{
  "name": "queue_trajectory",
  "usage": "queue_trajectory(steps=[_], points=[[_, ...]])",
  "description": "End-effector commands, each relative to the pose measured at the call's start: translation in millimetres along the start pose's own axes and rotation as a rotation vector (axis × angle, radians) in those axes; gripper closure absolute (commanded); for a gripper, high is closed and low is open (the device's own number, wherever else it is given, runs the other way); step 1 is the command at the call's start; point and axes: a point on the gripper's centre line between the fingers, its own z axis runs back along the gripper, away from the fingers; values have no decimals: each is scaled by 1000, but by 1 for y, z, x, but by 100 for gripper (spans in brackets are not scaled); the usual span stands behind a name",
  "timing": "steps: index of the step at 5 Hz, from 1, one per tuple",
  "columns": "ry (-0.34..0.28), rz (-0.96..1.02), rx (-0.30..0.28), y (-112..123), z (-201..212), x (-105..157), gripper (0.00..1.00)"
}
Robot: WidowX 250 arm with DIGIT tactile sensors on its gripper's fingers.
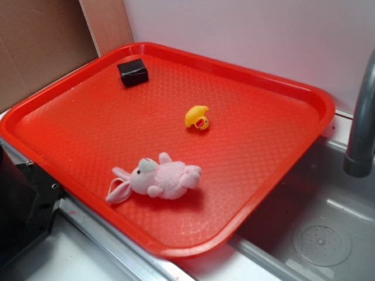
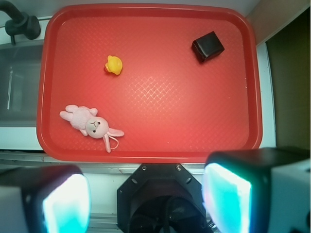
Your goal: Grab the yellow duck.
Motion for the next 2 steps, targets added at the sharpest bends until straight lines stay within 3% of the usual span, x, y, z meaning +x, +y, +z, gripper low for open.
queue_trajectory(steps=[1,2], points=[[0,0,0,0,0,0,0],[-49,-38,-15,-2,-4,7,0]])
